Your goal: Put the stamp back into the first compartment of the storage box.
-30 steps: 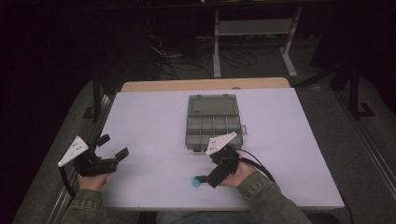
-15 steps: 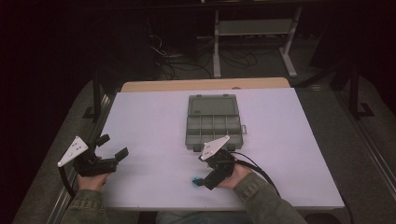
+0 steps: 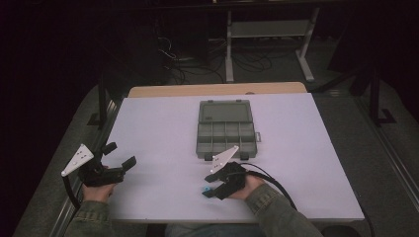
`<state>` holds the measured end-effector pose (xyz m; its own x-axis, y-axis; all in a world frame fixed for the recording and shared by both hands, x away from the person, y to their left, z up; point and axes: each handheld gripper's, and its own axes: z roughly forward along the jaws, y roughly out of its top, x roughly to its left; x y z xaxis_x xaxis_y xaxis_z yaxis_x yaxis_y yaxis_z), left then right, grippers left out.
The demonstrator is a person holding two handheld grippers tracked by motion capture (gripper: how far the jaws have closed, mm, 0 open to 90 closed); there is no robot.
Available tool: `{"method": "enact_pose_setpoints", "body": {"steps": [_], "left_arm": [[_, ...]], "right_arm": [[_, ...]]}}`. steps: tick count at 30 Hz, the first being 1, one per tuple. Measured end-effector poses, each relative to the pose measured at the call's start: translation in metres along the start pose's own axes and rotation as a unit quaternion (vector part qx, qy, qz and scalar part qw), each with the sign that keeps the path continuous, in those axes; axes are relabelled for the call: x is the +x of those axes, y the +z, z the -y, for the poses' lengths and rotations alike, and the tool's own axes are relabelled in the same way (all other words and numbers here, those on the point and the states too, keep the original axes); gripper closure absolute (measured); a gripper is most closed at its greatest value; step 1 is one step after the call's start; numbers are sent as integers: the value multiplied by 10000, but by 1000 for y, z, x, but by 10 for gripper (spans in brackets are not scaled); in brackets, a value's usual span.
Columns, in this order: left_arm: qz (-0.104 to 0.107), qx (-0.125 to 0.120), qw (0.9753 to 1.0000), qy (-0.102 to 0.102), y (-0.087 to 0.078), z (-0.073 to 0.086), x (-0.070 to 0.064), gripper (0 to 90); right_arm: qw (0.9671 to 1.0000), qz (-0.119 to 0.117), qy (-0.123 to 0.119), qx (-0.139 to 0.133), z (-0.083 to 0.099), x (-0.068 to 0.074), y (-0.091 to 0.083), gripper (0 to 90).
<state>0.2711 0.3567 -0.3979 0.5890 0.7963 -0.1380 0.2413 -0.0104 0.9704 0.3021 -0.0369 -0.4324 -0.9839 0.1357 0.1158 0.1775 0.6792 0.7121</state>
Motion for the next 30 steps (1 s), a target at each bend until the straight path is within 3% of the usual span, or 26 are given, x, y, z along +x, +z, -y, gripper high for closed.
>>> {"method": "enact_pose_setpoints", "body": {"steps": [9, 16, 23, 30], "left_arm": [[0, 17, 10000, 1, 0, 0, 0, 0], [-1, 1, 10000, -9, 0, 0, 0, 0], [-16, 15, 10000, 24, 0, 0, 0, 0], [-8, 6, 10000, 11, 0, 0, 0, 0]], "right_arm": [[9999, 60, -142, -30, 0, 2, 3, 707], [9998, 128, -170, 6, -1, 2, 1, 715], [9995, -15, 191, -253, -4, 0, -9, 715], [9989, 47, 269, -375, -11, -4, -22, 715]]}}
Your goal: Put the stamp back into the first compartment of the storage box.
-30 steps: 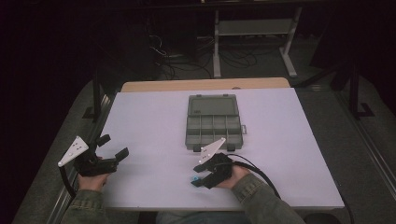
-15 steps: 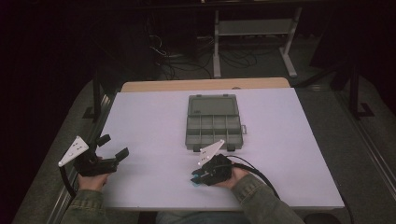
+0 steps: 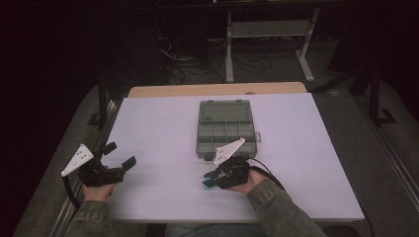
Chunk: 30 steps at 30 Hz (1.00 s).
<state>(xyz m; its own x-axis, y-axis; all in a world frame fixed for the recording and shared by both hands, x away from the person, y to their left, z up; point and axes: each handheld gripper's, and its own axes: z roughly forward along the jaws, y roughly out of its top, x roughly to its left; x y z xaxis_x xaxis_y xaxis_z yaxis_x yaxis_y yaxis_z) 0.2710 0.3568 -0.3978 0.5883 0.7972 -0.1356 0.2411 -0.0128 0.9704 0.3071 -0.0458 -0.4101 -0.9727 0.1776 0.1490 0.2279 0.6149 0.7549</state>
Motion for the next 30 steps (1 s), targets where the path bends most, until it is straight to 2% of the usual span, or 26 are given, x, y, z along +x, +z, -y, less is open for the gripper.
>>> {"method": "enact_pose_setpoints", "body": {"steps": [5, 8, 10, 11, 12, 24, 29, 30], "left_arm": [[-5, 12, 10000, 10, 0, 0, 0, 0], [-5, -3, 10000, 20, 0, 0, 1, 0], [-3, 0, 10000, 9, 0, 0, 1, 0], [-4, 27, 10000, 26, 0, 0, 1, 0], [-5, 35, 10000, 19, 0, 0, 1, 0], [7, 49, 10000, 6, 1, 0, 1, 0], [17, 84, 9999, 70, 1, 0, 1, 0], [27, 17, 10000, 6, 2, 0, 0, 0]], "right_arm": [[10000, -11, 69, -6, -5, 0, -4, 715], [10000, 25, -17, -7, -8, -2, -5, 715], [10000, 14, 18, -1, -11, -3, -7, 715], [10000, 33, -64, 6, -12, -5, -8, 715], [10000, 9, 9, -12, -14, -4, -10, 715], [9999, 79, -27, -89, -34, -12, -24, 715], [9999, 95, -20, -134, -40, -16, -29, 715], [9999, 64, 2, -133, -41, -16, -30, 715]]}}
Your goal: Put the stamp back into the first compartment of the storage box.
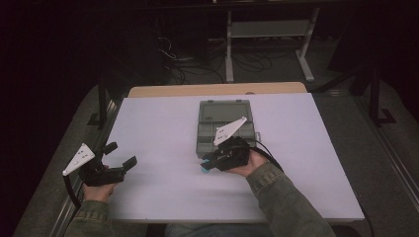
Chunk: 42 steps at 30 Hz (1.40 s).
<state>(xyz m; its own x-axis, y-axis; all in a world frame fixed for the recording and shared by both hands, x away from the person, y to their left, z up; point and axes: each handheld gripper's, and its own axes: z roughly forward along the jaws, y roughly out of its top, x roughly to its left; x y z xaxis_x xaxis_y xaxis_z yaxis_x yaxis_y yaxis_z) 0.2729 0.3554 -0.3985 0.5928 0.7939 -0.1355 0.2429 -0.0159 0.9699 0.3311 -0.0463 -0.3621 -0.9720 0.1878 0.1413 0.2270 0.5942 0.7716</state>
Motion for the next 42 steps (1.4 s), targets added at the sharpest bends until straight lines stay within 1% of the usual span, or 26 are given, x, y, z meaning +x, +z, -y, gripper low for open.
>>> {"method": "enact_pose_setpoints", "body": {"steps": [2, 6, 8, 10, 11, 12, 15, 17, 19, 20, 23, 24, 25, 26, 27, 28, 29, 30, 31, 32, 33, 37, 38, 40, 42], "left_arm": [[-3, -3, 10000, -11, 0, 0, 0, 0], [-7, -13, 10000, -45, 0, 0, 0, 0], [13, -5, 10000, -16, 0, 0, 0, 0], [16, -26, 10000, -30, 0, 0, -1, 0], [13, -6, 10000, -11, 0, 0, -1, 0], [4, 0, 10000, -4, 0, 0, 0, 0], [-19, -24, 10000, -40, 0, 0, -1, 0], [-28, -17, 10000, -38, -1, 0, -1, 0], [-27, -23, 10000, -49, -1, 0, -1, 0], [-24, -28, 10000, -60, 0, 0, -1, 0], [-34, -8, 10000, -17, 0, 0, 0, 0], [-40, 5, 10000, -9, -1, 0, 0, 0], [-27, -43, 10000, -64, 0, 0, -1, 0], [-31, -37, 10000, -60, 0, 0, -1, 0], [-33, -36, 10000, -59, 0, 0, -1, 0], [-34, -37, 10000, -64, 0, 0, -1, 0], [-33, -39, 10000, -63, 0, 0, -1, 0], [-46, 5, 10000, -14, -1, 0, 0, 0], [-43, 3, 10000, -12, -1, 0, 0, 0], [-44, -15, 10000, -30, 0, 0, 0, 0], [-56, 2, 10000, -1, -1, 0, 0, 0], [-62, -24, 10000, -24, -1, 0, 0, 0], [-64, -29, 10000, -23, -1, 0, 0, 0], [-58, -24, 10000, -13, -1, 0, 0, 0], [-58, -24, 10000, -18, -1, 0, 0, 0]], "right_arm": [[10000, 16, -38, 4, -2, -2, -1, 715], [10000, 2, -13, -16, -6, -6, -4, 716], [10000, 15, -21, -8, -9, -8, -5, 715], [10000, 24, -8, 2, -11, -10, -6, 715], [10000, 3, 27, -20, -11, -11, -6, 715], [10000, 25, -9, 2, -11, -13, -5, 716], [9999, 37, 60, 80, -11, -17, -1, 715], [9999, 59, 35, 78, -13, -20, 0, 716], [9999, 61, 120, 64, -15, -22, 0, 715], [10000, 73, 49, 46, -16, -24, -1, 715], [9999, 103, 101, 51, -20, -25, -1, 716], [9999, 106, 43, 64, -21, -27, -1, 715], [9999, 103, 92, 78, -23, -27, 0, 716], [9999, 101, 55, 80, -24, -29, 0, 716], [9999, 103, 79, 84, -26, -29, 0, 716], [9999, 130, 23, 76, -27, -31, 0, 716], [9999, 148, 28, 67, -29, -32, 0, 715], [9998, 168, -23, 67, -31, -33, 0, 716], [9998, 183, 3, 78, -33, -34, -1, 715], [9998, 193, -51, 56, -34, -36, -2, 716], [9997, 230, -33, 36, -36, -37, -2, 715], [9996, 263, 22, 24, -41, -40, -4, 716], [9996, 292, -43, 43, -42, -42, -3, 716], [9994, 314, -51, 114, -44, -44, -3, 716], [9994, 311, -42, 119, -45, -46, -3, 716]]}}
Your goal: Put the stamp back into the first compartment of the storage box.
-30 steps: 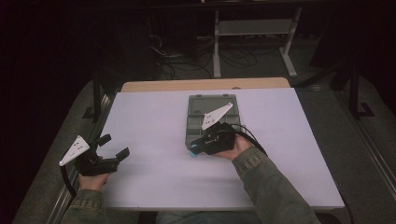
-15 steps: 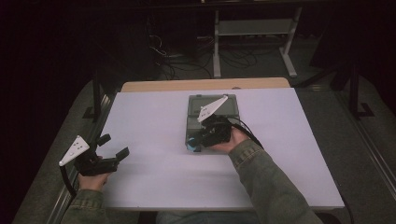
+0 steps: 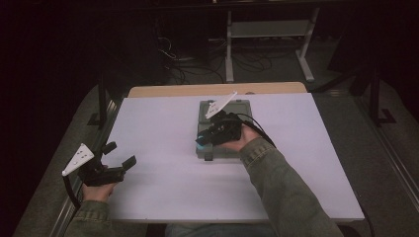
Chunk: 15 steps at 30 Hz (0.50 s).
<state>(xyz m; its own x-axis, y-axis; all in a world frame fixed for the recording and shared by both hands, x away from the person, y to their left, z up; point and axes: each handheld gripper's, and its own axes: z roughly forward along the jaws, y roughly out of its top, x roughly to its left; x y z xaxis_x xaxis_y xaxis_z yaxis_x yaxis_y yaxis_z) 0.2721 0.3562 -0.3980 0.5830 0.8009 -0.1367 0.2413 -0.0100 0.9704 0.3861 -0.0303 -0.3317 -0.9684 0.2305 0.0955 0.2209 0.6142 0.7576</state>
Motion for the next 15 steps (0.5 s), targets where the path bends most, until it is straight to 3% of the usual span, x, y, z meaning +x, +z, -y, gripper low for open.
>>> {"method": "enact_pose_setpoints", "body": {"steps": [15], "left_arm": [[23, -26, 10000, -28, 0, 0, 1, 0]], "right_arm": [[9999, 101, 95, 64, -10, -19, 4, 716]]}}
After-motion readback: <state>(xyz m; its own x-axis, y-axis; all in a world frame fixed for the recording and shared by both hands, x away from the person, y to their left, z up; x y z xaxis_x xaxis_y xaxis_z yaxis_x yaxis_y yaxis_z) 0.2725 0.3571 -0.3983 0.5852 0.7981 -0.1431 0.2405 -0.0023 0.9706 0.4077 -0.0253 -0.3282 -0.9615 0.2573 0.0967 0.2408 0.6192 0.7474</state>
